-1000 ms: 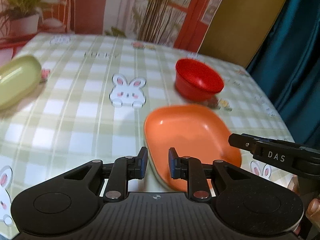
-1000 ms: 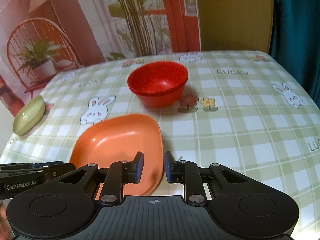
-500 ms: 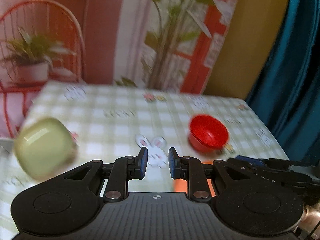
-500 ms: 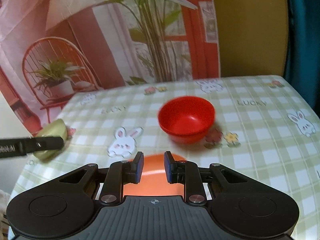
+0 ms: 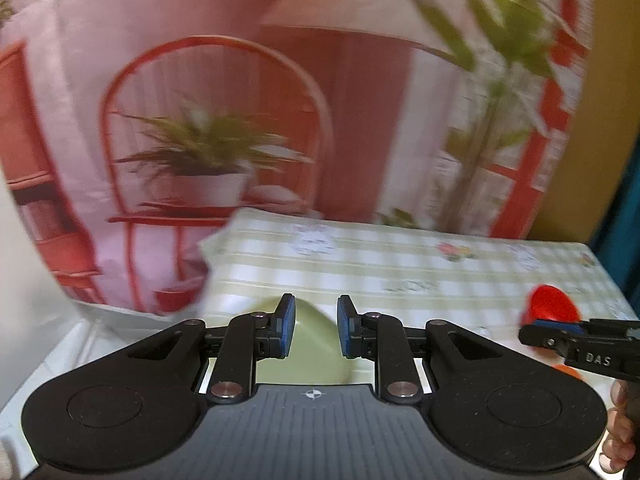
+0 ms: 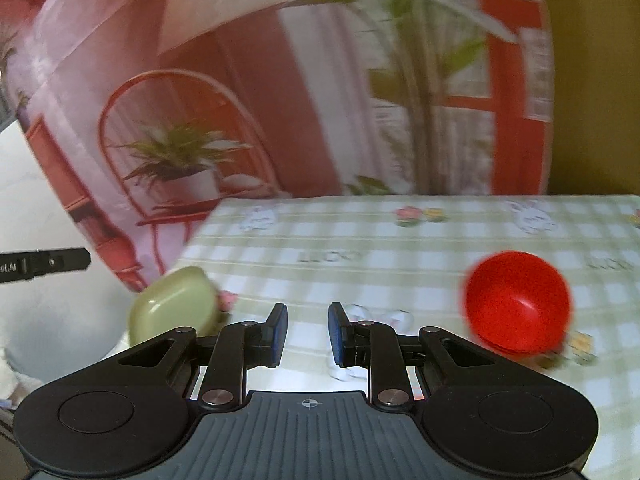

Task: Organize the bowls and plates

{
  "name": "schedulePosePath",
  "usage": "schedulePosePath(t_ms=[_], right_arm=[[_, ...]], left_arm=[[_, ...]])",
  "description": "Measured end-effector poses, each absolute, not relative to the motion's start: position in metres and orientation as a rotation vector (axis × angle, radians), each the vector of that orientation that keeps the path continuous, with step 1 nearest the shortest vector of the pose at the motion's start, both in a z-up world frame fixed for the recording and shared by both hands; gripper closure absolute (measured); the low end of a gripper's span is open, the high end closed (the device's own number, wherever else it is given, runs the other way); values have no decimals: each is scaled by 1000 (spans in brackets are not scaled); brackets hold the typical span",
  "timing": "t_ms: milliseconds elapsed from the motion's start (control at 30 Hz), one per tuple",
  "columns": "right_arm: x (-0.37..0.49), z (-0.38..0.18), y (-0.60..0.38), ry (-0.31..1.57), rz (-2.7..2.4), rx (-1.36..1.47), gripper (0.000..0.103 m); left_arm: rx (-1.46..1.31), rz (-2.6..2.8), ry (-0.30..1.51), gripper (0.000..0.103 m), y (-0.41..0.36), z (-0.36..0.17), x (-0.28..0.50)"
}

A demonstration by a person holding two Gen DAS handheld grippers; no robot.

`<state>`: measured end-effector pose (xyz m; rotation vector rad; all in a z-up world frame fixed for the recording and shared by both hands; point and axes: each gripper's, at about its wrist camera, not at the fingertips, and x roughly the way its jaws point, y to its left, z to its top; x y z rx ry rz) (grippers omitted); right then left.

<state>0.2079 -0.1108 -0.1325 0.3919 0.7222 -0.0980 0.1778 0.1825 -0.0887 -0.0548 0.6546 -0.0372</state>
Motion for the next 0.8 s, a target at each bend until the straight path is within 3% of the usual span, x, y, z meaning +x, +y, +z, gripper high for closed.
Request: schedulePosePath(t_ms=[100, 167, 233, 800], right_arm=[[236, -135, -90, 736, -65, 388, 81], [252, -138, -78, 746, -37, 382, 81], [268, -143, -65, 756, -12, 370, 81], [380, -199, -3, 847, 172, 172, 81]], left_arm=[[-57, 5, 662, 78, 210, -87, 189], [-62, 23, 664, 65, 227, -90, 195], [-71, 30, 669, 62, 240, -96, 199], [-210, 41, 833, 62, 260, -207, 226]])
